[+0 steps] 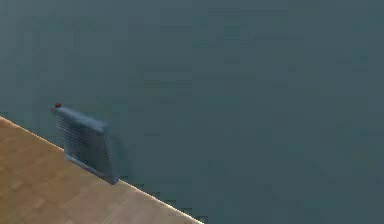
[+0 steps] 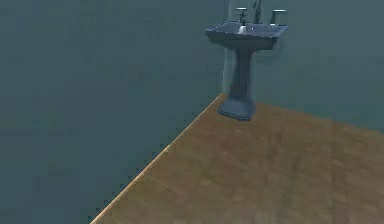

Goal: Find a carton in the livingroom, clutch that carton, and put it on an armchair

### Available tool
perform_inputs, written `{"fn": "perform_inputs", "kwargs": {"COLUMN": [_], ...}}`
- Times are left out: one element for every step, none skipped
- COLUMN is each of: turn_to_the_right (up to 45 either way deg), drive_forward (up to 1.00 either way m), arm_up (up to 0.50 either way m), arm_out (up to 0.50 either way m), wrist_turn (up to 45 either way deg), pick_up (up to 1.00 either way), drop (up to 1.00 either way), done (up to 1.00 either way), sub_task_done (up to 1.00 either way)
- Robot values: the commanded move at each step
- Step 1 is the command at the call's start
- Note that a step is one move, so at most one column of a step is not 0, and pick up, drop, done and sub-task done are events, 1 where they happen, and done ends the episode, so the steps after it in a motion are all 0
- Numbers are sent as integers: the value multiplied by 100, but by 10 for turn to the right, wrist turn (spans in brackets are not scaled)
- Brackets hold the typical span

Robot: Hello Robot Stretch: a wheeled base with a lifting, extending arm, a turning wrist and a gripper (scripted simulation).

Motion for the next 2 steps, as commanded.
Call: {"fn": "perform_inputs", "kwargs": {"turn_to_the_right": [-450, -60], "drive_forward": [0, 0], "arm_up": [0, 0], "arm_out": [0, 0], "wrist_turn": [0, 0], "pick_up": [0, 0], "drop": [0, 0], "done": [0, 0], "sub_task_done": [0, 0]}}
